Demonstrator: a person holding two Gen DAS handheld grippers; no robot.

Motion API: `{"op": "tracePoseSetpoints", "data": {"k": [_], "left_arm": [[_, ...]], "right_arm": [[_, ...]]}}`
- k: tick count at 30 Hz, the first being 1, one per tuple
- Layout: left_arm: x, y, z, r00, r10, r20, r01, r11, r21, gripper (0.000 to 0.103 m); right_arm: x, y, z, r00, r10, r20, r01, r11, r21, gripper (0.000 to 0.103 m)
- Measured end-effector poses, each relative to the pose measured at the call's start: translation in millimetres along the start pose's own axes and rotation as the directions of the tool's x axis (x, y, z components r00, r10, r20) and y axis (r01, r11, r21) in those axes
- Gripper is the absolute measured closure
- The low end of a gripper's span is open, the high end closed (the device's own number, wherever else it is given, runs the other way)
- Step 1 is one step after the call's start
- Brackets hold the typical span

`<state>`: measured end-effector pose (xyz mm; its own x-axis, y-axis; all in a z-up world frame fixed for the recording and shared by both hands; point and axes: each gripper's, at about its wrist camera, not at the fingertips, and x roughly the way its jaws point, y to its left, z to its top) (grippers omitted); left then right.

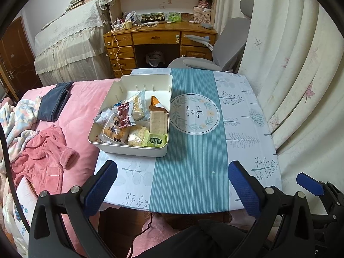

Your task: Organize snacks

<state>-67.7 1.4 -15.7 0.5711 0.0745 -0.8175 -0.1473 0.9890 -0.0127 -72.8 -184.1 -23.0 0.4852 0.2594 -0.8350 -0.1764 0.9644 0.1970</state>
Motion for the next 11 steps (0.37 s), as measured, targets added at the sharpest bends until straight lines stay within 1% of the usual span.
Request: {"op": "tracePoseSetpoints", "data": {"k": [9,11], "left_arm": [[0.3,-0.7,-2.4,1.000,-0.004,-0.006,0.004,1.000,0.004,0.001],[0.6,-1.1,-2.3,1.000,-0.003,-0.006,0.003,1.000,0.003,0.001]], "right_arm": [[3.7,1.8,-3.1,1.000,-0.005,-0.020,0.005,1.000,0.009,0.011],[6.6,1.3,0.5,1.000,-0.005,-0.026,0.005,1.000,0.014,0.011]]}}
